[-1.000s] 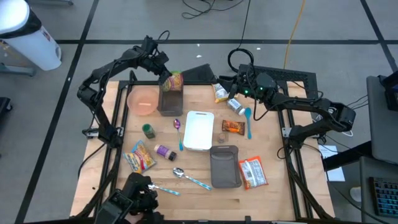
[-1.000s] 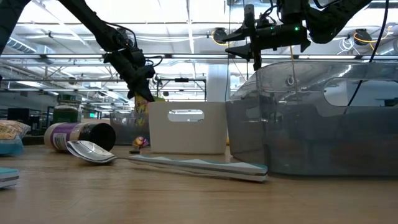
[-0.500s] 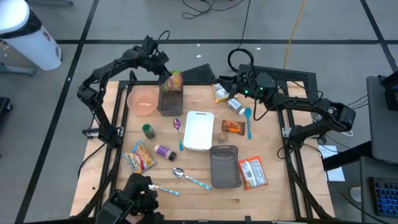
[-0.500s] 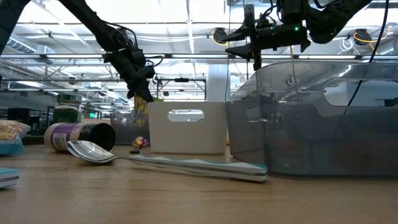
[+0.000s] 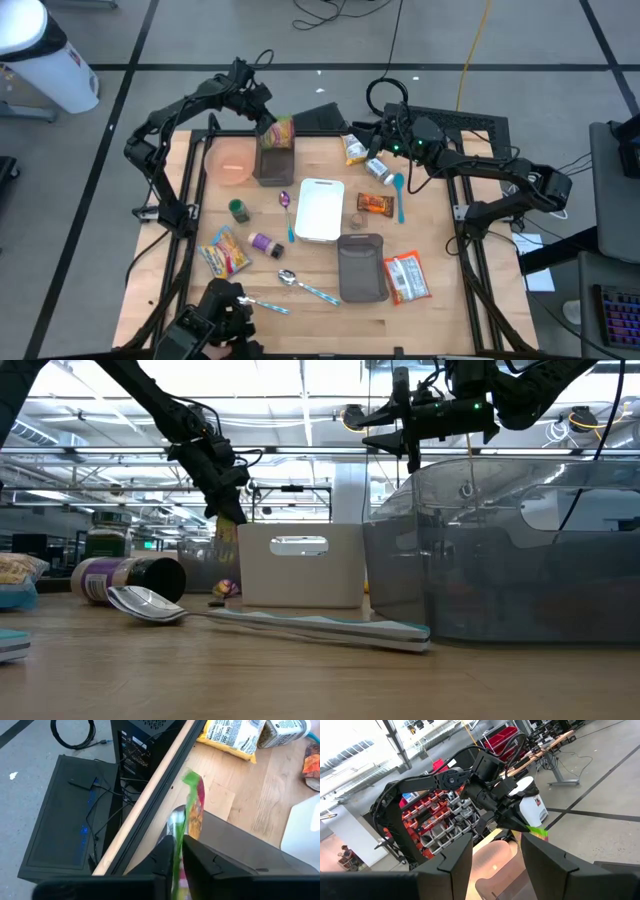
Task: Pick & Place Food Item
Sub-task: Put the green noodle pack into the top black bin
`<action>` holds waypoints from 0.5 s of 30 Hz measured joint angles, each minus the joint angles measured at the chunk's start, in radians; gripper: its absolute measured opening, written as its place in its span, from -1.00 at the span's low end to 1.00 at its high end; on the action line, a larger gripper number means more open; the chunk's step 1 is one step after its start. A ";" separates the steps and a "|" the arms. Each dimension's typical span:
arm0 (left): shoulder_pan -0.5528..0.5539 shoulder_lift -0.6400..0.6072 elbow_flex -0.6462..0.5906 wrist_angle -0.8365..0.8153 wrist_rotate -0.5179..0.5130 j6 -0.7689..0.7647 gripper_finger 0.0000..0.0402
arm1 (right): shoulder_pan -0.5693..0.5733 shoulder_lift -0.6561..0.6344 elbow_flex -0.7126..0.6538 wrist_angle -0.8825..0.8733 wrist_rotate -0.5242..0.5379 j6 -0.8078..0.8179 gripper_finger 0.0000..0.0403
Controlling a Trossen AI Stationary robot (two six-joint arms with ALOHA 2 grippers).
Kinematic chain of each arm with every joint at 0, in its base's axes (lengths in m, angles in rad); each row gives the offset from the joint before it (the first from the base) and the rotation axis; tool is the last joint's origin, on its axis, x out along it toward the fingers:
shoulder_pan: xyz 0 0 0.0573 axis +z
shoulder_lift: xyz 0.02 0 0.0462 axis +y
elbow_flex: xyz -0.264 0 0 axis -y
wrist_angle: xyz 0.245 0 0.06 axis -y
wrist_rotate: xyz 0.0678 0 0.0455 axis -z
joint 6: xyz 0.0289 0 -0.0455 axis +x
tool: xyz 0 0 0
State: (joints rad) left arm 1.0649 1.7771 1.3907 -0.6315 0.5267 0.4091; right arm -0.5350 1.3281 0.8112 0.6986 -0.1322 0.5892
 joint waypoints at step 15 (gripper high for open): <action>0.001 -0.020 0.011 0.012 -0.039 -0.030 -0.57 | 0.000 0.000 0.000 -0.001 0.000 -0.002 -0.21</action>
State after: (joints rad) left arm 1.0657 1.7574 1.4022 -0.6194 0.4881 0.3794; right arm -0.5350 1.3281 0.8112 0.6979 -0.1322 0.5869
